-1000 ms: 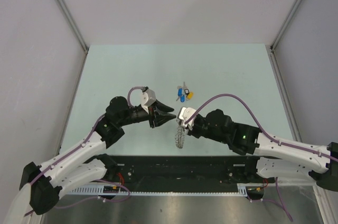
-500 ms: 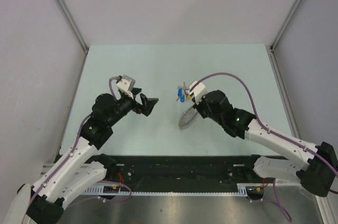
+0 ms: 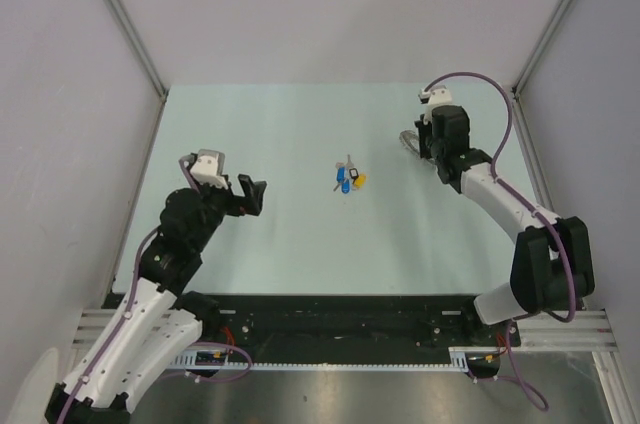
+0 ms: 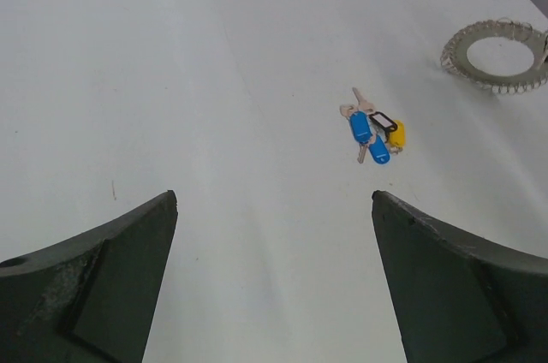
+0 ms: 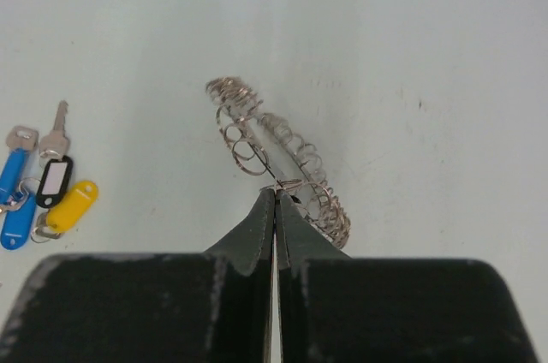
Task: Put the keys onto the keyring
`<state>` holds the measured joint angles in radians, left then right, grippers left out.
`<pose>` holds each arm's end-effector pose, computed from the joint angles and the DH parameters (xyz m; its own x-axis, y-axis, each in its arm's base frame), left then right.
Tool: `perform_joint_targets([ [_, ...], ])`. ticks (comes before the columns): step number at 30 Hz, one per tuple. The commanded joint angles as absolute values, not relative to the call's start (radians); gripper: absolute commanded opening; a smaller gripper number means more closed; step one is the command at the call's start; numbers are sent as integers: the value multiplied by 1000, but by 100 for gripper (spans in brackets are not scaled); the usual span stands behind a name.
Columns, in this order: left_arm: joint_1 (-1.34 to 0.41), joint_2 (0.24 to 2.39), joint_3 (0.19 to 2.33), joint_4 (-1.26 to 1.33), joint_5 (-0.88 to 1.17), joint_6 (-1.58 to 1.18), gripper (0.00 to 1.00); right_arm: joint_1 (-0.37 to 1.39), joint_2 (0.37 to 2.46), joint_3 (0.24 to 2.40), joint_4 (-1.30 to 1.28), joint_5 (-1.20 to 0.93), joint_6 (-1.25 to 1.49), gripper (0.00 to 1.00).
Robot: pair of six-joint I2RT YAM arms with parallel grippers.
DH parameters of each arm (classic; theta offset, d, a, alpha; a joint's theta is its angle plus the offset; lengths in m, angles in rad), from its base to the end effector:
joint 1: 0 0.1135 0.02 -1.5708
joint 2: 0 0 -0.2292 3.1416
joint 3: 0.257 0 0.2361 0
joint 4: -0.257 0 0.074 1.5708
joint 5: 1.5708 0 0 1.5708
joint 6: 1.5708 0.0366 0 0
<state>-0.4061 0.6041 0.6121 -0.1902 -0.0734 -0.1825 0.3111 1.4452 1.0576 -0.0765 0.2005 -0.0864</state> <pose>0.1553 -0.0639 0.2855 -0.2232 -0.1011 -0.9695 0.2921 0.9420 -0.1654 0.3103 0.0921 0.2610 -0.4133 -0.2217 -0.8832 -0.1667 0.9719 -0.1660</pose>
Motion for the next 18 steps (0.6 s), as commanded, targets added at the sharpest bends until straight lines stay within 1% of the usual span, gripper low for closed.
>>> perform_joint_targets([
  [1, -400, 549, 604, -207, -182, -181, 100, 302, 1486, 1085, -104, 141, -5, 0],
  [7, -400, 496, 585, -198, -268, -164, 100, 342, 1421, 936, -153, 106, 100, 0],
  [10, -400, 459, 565, -184, -304, -147, 100, 341, 1381, 821, -155, 75, 185, 0],
  [11, -400, 451, 563, -181, -310, -141, 100, 339, 1376, 805, -156, 77, 201, 2],
  [12, -400, 433, 557, -173, -313, -121, 100, 336, 1371, 789, -158, 84, 218, 7],
  [13, -400, 423, 548, -169, -316, -115, 100, 334, 1358, 767, -160, 86, 230, 16],
  [15, -400, 393, 538, -167, -349, -127, 100, 333, 1336, 750, -160, 87, 255, 28],
  [16, -400, 384, 526, -164, -368, -144, 100, 337, 1321, 746, -163, 89, 262, 40],
  [18, -402, 358, 515, -164, -382, -175, 100, 339, 1257, 735, -170, 97, 278, 49],
])
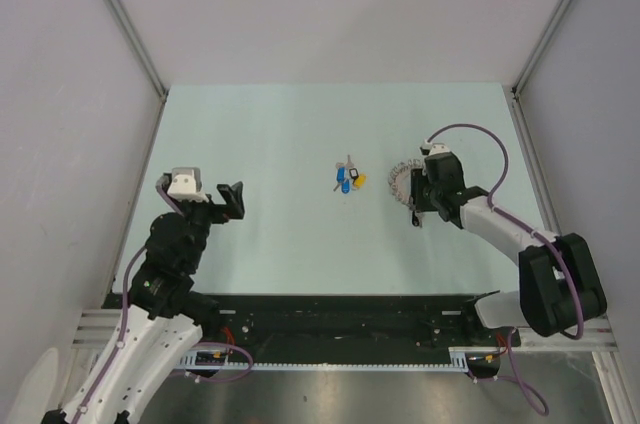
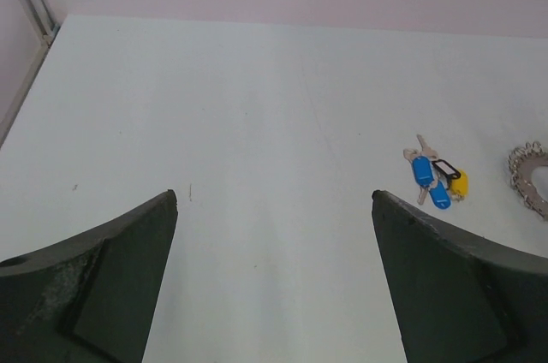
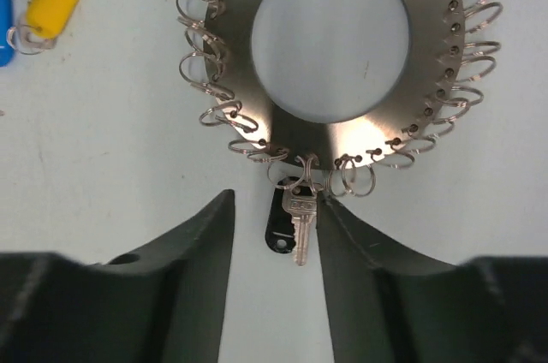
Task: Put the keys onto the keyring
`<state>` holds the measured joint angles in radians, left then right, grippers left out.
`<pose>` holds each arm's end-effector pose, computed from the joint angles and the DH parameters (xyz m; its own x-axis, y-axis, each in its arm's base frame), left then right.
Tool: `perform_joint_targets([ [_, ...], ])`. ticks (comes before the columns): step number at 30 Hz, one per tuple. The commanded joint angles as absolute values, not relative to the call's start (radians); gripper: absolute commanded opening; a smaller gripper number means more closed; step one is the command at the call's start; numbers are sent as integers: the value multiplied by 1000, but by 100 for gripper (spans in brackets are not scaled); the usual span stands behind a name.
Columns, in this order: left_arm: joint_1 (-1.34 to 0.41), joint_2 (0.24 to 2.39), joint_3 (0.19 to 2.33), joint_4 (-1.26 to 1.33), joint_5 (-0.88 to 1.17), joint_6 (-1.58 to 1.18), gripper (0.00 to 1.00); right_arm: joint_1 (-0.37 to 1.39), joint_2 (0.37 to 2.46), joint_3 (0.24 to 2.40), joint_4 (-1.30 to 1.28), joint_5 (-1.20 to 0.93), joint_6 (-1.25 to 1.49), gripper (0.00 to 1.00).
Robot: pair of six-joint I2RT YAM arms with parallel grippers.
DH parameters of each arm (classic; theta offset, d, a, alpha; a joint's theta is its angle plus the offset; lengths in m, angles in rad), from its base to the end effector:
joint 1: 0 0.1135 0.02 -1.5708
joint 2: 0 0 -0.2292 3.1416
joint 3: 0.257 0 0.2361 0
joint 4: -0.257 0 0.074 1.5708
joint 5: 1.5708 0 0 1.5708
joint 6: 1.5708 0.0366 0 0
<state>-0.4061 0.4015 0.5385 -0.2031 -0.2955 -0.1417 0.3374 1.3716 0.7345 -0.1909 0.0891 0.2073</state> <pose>0.1290 -0.0439 0.2865 -0.0757 -0.1145 -0.9905 0.1013 0.9874 -0.1219 0.2545 0.0858 0.1692 -0.7363 -0.0411 -0.6754 -0.1240 0.9894 0.0751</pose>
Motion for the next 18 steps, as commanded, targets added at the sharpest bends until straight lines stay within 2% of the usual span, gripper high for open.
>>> perform_joint_targets([
  [1, -400, 335, 511, -161, -379, -175, 100, 344, 1231, 732, -173, 100, 281, 60],
  [4, -400, 292, 506, -140, -420, -204, 100, 351, 1102, 729, -204, 130, 288, 76],
  [8, -400, 233, 508, -111, -445, -238, 100, 351, 905, 729, -265, 184, 293, 93],
  [9, -400, 219, 508, -104, -446, -239, 100, 353, 815, 729, -274, 207, 287, 99],
  [18, -400, 2, 443, -26, -426, -218, 100, 348, 398, 733, -333, 258, 221, 100],
])
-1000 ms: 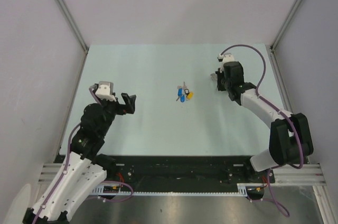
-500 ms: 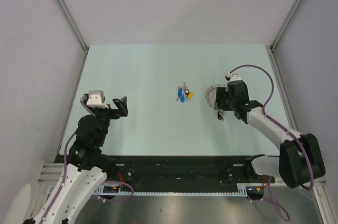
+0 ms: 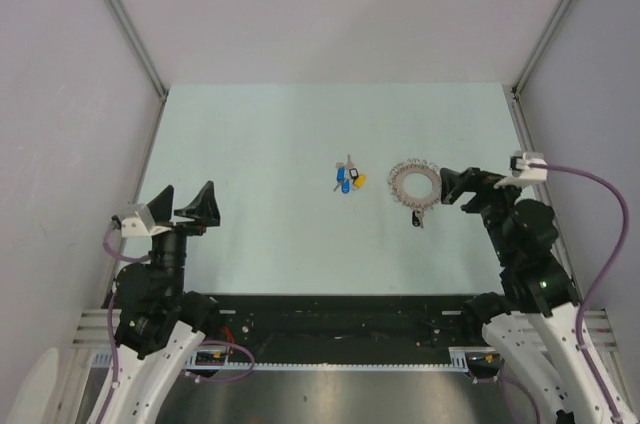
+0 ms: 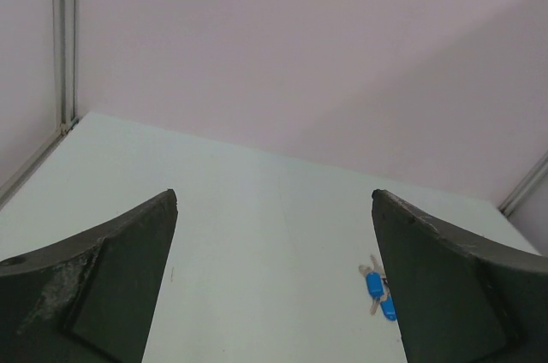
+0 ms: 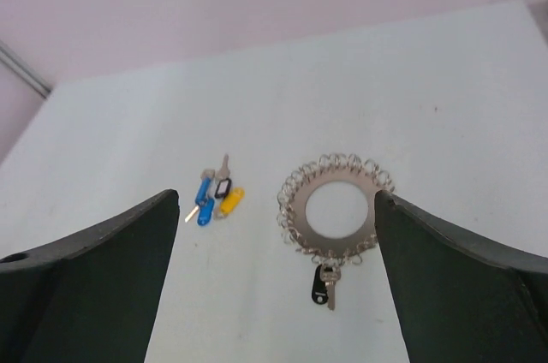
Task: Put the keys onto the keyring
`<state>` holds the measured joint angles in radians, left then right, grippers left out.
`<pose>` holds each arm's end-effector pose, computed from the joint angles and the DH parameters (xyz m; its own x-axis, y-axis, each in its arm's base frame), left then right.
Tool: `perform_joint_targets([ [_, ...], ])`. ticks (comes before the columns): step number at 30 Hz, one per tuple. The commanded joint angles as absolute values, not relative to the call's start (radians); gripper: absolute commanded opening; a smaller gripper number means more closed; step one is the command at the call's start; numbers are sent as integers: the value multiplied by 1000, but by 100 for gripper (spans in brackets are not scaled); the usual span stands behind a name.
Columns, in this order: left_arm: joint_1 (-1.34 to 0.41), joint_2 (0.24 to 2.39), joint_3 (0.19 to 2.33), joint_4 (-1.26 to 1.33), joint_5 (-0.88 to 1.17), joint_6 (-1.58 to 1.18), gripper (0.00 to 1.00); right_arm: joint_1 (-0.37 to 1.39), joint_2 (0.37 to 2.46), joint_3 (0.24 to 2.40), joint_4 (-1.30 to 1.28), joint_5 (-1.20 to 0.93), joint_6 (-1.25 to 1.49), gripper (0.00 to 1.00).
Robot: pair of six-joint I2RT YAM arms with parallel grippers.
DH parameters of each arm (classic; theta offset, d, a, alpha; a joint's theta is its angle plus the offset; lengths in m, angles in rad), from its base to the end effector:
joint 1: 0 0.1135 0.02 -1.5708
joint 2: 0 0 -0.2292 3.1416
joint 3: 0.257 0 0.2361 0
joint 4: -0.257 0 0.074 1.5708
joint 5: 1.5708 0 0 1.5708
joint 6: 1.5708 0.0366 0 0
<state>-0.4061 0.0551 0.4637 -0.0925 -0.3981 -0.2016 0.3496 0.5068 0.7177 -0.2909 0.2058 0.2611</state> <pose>0.0784 -0.0183 0.3054 0.2747 -0.3190 -0.9071 0.0823 0.9477 -0.3084 0.1339 0.0409 0.3225 -0.1097 0.2290 -0.9672 -0.1197 0.9630 0.2416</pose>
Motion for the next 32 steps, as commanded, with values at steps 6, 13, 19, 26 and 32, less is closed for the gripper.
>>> perform_joint_targets([
  [6, -400, -61, 443, -43, -407, -173, 100, 345, 249, 764, -390, 249, 118, 100],
  [13, -400, -48, 443, -48, -388, -150, 100, 347, 186, 739, -453, 253, 23, 100],
  [19, -400, -31, 442, -43, -374, -132, 100, 336, 155, 687, -425, 238, 20, 100],
  [26, -400, -8, 443, -29, -348, -120, 100, 265, 138, 666, -410, 167, 15, 100],
  [32, -400, -9, 440, -21, -330, -120, 100, 253, 121, 660, -403, 133, 18, 100],
])
